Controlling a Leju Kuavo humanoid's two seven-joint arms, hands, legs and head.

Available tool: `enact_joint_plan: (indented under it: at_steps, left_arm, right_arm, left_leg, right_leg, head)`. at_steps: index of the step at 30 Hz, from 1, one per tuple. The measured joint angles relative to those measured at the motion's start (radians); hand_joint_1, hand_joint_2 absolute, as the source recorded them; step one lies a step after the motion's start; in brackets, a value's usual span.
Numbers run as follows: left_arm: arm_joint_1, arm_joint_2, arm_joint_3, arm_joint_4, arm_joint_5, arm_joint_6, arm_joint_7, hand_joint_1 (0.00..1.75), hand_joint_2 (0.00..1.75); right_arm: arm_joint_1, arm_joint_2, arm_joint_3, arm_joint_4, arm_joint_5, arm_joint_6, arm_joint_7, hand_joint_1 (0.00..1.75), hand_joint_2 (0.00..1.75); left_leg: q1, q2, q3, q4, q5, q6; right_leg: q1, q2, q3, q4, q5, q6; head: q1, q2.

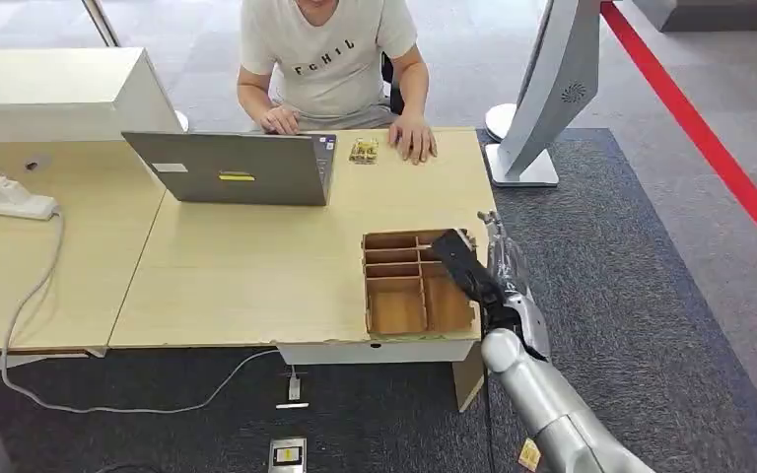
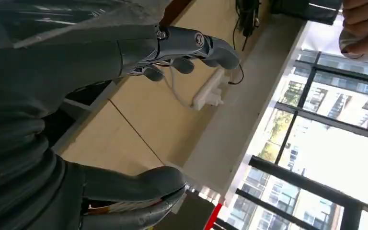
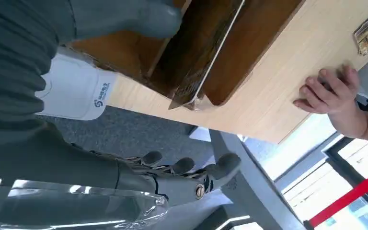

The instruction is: Pass the card to the sensor for recognition and then transmit it.

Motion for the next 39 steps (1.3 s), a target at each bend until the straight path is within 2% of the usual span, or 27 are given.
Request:
enact_joint_plan:
  at_steps: [17,20,22,29,33,38,39]
  left_arm:
    - [0.016,0.003,-0.005,0.000,-0.030,-0.004,0.000,0.00,1.75]
    - [0.016,0.003,-0.005,0.000,-0.041,0.008,0.000,0.00,1.75]
    - [0.016,0.003,-0.006,0.000,-0.050,0.022,0.000,0.00,1.75]
    - [0.016,0.003,-0.016,0.000,-0.067,0.069,0.000,0.00,1.75]
    - [0.016,0.003,-0.027,0.000,-0.069,0.079,0.000,0.00,1.75]
    - [0.016,0.003,-0.027,0.000,-0.069,0.080,0.000,0.00,1.75]
    - [0.016,0.003,-0.031,0.000,-0.072,0.088,0.000,0.00,1.75]
  right_arm:
    - [-0.032,0.026,0.015,0.067,0.012,-0.023,-0.019,1.59,1.75]
    - [-0.040,0.034,0.015,0.086,0.006,-0.023,-0.032,1.62,1.75]
    - [-0.045,0.042,0.016,0.095,0.005,-0.023,-0.041,1.75,1.75]
    - [-0.060,0.091,0.023,0.137,-0.012,-0.042,-0.093,1.75,1.75]
    - [-0.073,0.115,0.026,0.151,-0.022,-0.052,-0.126,1.75,1.75]
    - [-0.073,0.117,0.026,0.151,-0.023,-0.052,-0.129,1.75,1.75]
    - [-0.074,0.131,0.031,0.151,-0.030,-0.057,-0.152,1.75,1.75]
  left_leg:
    - [0.000,0.000,0.000,0.000,0.000,0.000]
    - [0.000,0.000,0.000,0.000,0.000,0.000]
    - [0.000,0.000,0.000,0.000,0.000,0.000]
    - [0.001,0.000,0.000,0.000,0.000,0.000]
    - [0.000,0.000,0.000,0.000,0.000,0.000]
    - [0.000,0.000,0.000,0.000,0.000,0.000]
    - [0.000,0.000,0.000,0.000,0.000,0.000]
  right_leg:
    - [0.000,0.000,0.000,0.000,0.000,0.000]
    - [0.000,0.000,0.000,0.000,0.000,0.000]
    - [0.000,0.000,0.000,0.000,0.000,0.000]
    - [0.001,0.000,0.000,0.000,0.000,0.000]
    - [0.000,0.000,0.000,0.001,0.000,0.000]
    - [0.000,0.000,0.000,0.001,0.000,0.000]
    - [0.000,0.000,0.000,0.000,0.000,0.000]
  head:
    - [0.000,0.000]
    - [0.000,0.000]
    - [0.000,0.000]
    - [0.000,0.000]
    - [0.000,0.000]
    - [0.000,0.000]
    - [0.000,0.000]
